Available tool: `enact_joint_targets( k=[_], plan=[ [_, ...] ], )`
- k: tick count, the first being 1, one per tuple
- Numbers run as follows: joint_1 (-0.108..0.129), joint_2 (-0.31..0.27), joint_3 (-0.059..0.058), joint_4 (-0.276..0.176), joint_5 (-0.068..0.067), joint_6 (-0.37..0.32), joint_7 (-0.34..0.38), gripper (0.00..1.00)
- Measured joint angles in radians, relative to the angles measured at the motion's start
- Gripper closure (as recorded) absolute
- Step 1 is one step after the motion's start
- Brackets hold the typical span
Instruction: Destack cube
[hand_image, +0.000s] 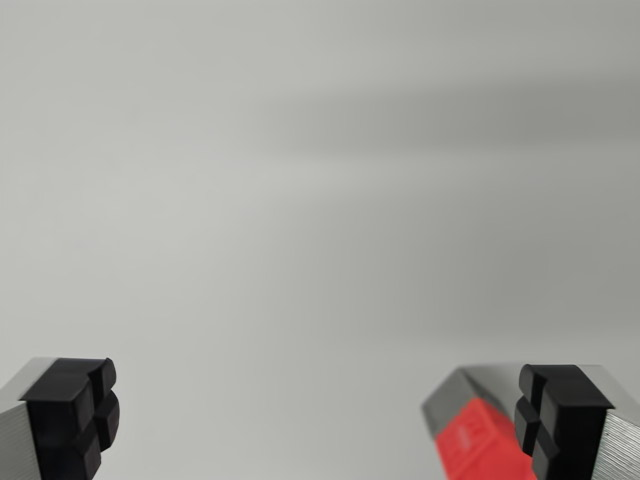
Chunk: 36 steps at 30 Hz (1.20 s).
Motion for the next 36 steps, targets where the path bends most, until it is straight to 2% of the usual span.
enact_joint_targets(
  k=[16,36],
  plan=[
    [-0.01,-0.057,-0.022,-0.127,0.0,0.056,0.064,0.0],
    [-0.041,-0.135,-0.053,-0.315,-0.003,0.142,0.163,0.0]
  ],
)
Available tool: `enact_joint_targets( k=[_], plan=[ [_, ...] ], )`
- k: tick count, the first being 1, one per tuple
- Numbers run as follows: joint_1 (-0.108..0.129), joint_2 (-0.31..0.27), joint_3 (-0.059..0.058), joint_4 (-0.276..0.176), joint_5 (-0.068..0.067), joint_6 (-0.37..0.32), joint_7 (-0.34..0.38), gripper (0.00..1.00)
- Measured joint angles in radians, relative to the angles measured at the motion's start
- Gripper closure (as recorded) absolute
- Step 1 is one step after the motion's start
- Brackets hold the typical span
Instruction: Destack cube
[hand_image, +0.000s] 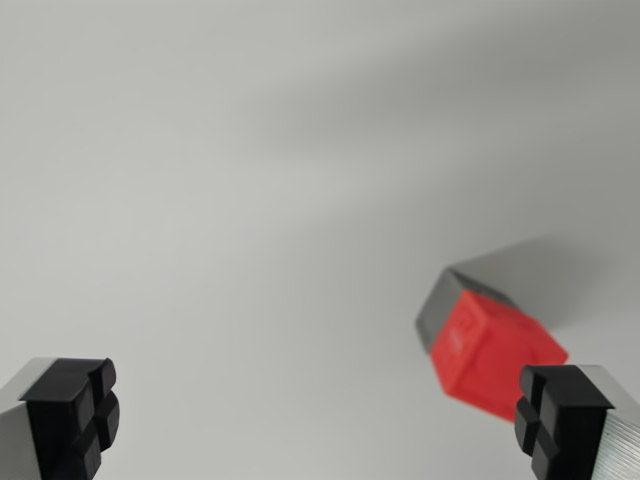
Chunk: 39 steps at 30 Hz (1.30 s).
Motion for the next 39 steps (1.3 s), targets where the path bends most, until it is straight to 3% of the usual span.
enact_joint_targets(
  k=[18,39],
  plan=[
    [-0.052,-0.06,-0.029,-0.176,-0.009,0.09,0.095,0.0],
    [-0.137,-0.094,-0.071,-0.361,-0.022,0.21,0.19,0.0]
  ],
)
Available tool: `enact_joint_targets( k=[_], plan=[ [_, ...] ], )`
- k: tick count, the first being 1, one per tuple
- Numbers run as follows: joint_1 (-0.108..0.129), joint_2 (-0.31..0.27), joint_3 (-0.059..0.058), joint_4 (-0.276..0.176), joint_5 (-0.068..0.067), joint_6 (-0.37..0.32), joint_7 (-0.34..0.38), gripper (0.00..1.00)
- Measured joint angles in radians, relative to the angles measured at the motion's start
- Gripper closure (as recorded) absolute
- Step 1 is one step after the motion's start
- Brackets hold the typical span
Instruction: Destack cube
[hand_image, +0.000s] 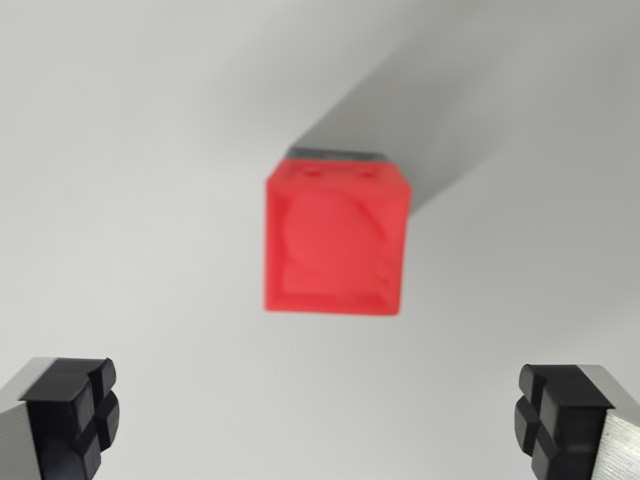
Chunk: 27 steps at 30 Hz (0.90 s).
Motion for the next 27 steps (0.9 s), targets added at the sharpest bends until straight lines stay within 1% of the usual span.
enact_joint_targets(
  k=[2,5,8,11,14,15,17,20,21,24,27],
  plan=[
    [-0.003,0.01,-0.002,-0.007,0.0,0.022,0.0,0.0],
    [-0.002,0.044,-0.001,-0.01,0.001,0.058,0.0,0.0],
    [0.0,0.099,-0.001,-0.015,0.008,0.109,-0.002,0.0],
    [0.001,0.13,-0.001,-0.019,0.014,0.144,-0.006,0.0],
    [0.001,0.162,-0.001,-0.022,0.025,0.182,-0.014,0.0],
    [0.001,0.168,-0.001,-0.022,0.027,0.189,-0.016,0.0],
    [0.002,0.198,0.0,-0.022,0.036,0.218,-0.022,0.0],
    [0.002,0.237,0.003,-0.022,0.049,0.254,-0.031,0.0],
    [0.002,0.243,0.003,-0.022,0.051,0.26,-0.033,0.0],
    [0.002,0.273,0.007,-0.022,0.065,0.29,-0.042,0.0],
    [0.001,0.296,0.01,-0.021,0.075,0.313,-0.049,0.0]
  ],
)
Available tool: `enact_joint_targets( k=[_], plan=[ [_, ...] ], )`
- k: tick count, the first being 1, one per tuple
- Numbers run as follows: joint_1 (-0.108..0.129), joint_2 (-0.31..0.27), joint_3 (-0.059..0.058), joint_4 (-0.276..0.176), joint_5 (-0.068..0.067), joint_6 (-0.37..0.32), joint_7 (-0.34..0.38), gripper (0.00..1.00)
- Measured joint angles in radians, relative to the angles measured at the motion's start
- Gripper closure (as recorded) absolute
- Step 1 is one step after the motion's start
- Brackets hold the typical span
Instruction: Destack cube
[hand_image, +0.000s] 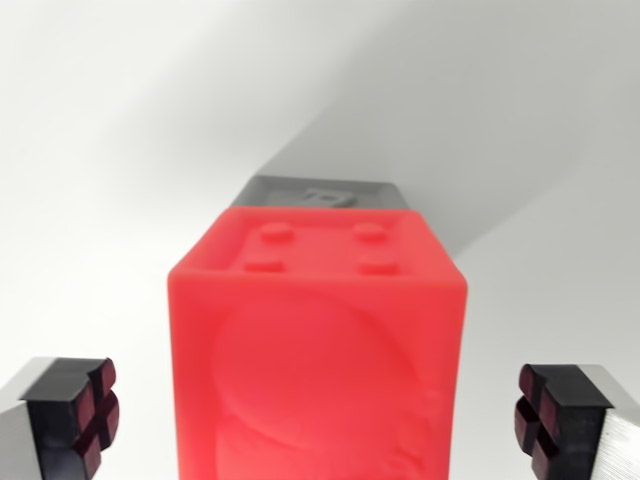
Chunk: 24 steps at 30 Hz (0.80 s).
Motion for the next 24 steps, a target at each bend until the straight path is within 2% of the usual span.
enact_joint_targets(
  k=[6,15,16,24],
  plan=[
    [-0.002,0.05,0.008,0.005,0.022,0.043,-0.017,0.0],
    [-0.008,0.082,0.018,0.01,0.037,0.073,-0.029,0.0],
    [-0.008,0.083,0.018,0.01,0.038,0.074,-0.029,1.0],
    [-0.009,0.084,0.018,0.01,0.038,0.074,-0.03,1.0]
  ],
)
